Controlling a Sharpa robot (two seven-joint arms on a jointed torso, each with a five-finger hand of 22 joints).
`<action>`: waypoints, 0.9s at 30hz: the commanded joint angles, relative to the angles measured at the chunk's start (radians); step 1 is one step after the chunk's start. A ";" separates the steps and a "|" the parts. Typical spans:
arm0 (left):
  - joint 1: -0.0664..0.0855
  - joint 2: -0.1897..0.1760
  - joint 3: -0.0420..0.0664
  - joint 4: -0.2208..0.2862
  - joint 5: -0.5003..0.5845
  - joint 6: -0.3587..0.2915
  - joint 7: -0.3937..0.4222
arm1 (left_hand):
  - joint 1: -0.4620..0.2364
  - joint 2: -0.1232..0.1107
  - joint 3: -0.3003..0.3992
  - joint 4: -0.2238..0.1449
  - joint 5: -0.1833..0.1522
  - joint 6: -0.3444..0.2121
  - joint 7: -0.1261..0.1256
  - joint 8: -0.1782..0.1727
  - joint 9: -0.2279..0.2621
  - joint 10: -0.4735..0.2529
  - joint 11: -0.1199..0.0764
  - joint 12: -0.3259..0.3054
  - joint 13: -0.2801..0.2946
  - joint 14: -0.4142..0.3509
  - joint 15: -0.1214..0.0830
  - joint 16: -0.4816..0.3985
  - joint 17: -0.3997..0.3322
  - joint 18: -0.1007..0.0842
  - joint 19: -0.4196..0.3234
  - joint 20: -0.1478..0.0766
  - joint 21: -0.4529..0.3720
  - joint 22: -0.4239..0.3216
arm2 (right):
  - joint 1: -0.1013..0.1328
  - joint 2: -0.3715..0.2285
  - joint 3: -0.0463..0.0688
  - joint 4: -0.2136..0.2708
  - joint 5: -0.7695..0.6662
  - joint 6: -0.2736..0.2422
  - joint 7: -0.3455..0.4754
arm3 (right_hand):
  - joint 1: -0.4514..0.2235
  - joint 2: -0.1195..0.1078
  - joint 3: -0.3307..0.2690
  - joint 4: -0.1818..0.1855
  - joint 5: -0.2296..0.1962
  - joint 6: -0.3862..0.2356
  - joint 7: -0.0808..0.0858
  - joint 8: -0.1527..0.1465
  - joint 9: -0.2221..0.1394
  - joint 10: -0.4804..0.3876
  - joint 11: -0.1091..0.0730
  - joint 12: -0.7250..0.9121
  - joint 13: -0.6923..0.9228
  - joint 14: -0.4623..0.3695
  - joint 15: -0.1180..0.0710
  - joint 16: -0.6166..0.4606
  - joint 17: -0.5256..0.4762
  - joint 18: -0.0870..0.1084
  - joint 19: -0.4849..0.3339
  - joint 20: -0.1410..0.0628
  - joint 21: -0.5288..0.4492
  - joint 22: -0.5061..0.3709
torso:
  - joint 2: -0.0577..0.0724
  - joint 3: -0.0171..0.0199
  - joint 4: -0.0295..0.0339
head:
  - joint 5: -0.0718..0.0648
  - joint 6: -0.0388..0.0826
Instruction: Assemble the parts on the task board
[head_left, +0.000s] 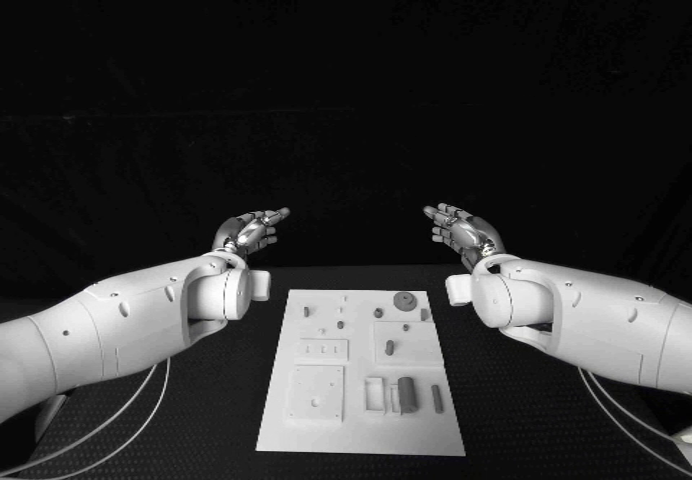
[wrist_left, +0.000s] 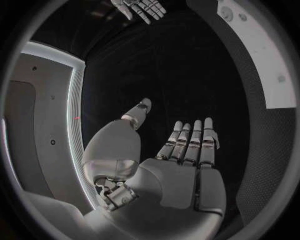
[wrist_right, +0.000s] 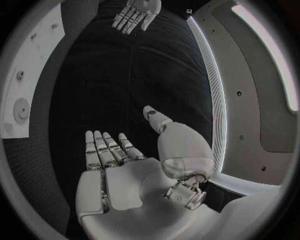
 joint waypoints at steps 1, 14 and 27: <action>0.033 0.023 -0.014 -0.069 -0.013 0.166 -0.162 | 0.017 0.001 0.008 -0.001 0.003 0.009 0.004 0.006 0.009 0.018 0.003 0.005 0.002 0.012 0.004 0.007 0.012 -0.015 0.011 0.000 0.005 0.013 | 0.033 0.015 -0.016 -0.062 -0.023 0.241 -0.131 | 0.063 -0.017 0.050 -0.060 0.009 0.082 0.148 0.076 0.076 0.169 0.011 0.037 0.021 0.166 0.019 0.119 0.105 0.030 0.128 0.006 0.056 0.273 | 0.000 0.0005 0.0003 | 0.000 0.000; 0.084 0.057 -0.044 -0.172 -0.016 0.243 -0.247 | 0.076 0.041 0.042 -0.050 0.055 0.152 0.075 0.076 0.027 0.321 0.047 0.120 0.056 0.271 0.018 0.146 0.066 0.018 0.225 -0.053 0.112 0.067 | 0.105 0.044 -0.058 -0.189 -0.032 0.419 -0.236 | 0.189 -0.077 0.105 -0.160 0.008 0.423 0.101 0.242 0.178 0.551 -0.048 0.140 0.060 0.449 -0.053 0.238 0.171 0.124 0.369 -0.017 0.130 0.272 | 0.000 0.0005 0.0003 | 0.000 0.000; 0.082 0.022 -0.053 -0.112 -0.149 0.421 -0.215 | 0.140 0.071 0.112 -0.117 0.073 0.359 0.046 0.134 -0.007 0.575 0.002 0.207 0.110 0.511 -0.058 0.245 0.165 0.031 0.408 -0.132 0.201 0.121 | 0.091 0.123 -0.058 -0.359 -0.986 0.312 -0.200 | 0.264 -0.110 0.077 -0.162 0.008 0.577 0.072 0.227 0.174 0.746 -0.111 0.121 0.080 0.809 -0.212 0.369 0.323 0.240 0.712 -0.044 0.271 0.278 | 0.004 0.0023 0.0028 | -0.007 -0.009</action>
